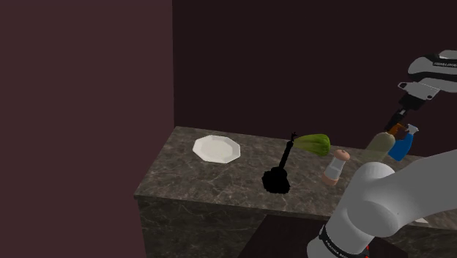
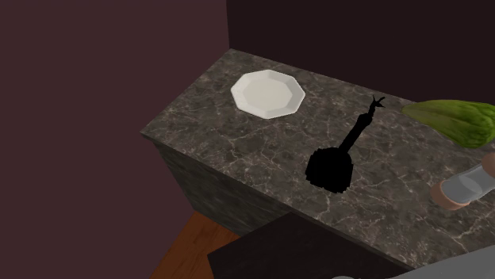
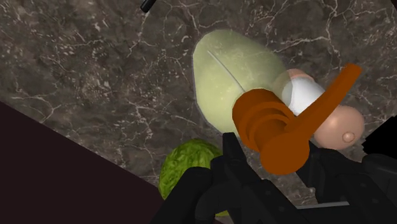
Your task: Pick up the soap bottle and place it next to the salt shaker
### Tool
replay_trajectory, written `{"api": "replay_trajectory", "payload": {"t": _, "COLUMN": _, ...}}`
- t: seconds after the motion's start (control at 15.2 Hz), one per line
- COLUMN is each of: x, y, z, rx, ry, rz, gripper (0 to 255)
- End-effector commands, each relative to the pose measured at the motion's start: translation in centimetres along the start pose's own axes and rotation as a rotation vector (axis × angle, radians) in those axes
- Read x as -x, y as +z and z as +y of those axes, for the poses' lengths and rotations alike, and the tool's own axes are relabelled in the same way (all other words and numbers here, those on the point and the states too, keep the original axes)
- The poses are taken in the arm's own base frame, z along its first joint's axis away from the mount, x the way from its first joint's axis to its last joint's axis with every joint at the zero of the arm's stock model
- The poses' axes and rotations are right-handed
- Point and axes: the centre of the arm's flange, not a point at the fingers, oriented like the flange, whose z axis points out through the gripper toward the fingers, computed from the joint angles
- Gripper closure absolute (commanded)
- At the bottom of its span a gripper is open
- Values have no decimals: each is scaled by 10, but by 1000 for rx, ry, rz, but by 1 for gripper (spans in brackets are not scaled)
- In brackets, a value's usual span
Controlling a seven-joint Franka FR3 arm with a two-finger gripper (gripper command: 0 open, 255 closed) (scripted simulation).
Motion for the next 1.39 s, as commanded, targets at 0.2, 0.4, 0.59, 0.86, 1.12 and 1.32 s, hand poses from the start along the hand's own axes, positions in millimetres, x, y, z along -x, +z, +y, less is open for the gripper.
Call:
{"api": "replay_trajectory", "payload": {"t": 0.2, "x": 4, "y": 26, "z": 1, "rx": 1, "ry": 0, "rz": 0, "gripper": 255}}
{"api": "replay_trajectory", "payload": {"t": 0.4, "x": 7, "y": 42, "z": 1, "rx": 1, "ry": 0, "rz": 0, "gripper": 255}}
{"api": "replay_trajectory", "payload": {"t": 0.59, "x": 9, "y": 57, "z": 2, "rx": 1, "ry": 0, "rz": 0, "gripper": 255}}
{"api": "replay_trajectory", "payload": {"t": 0.86, "x": 13, "y": 78, "z": 2, "rx": 1, "ry": 0, "rz": 0, "gripper": 255}}
{"api": "replay_trajectory", "payload": {"t": 1.12, "x": 16, "y": 99, "z": 3, "rx": 1, "ry": 0, "rz": 0, "gripper": 255}}
{"api": "replay_trajectory", "payload": {"t": 1.32, "x": 17, "y": 101, "z": 3, "rx": 1, "ry": 0, "rz": 0, "gripper": 255}}
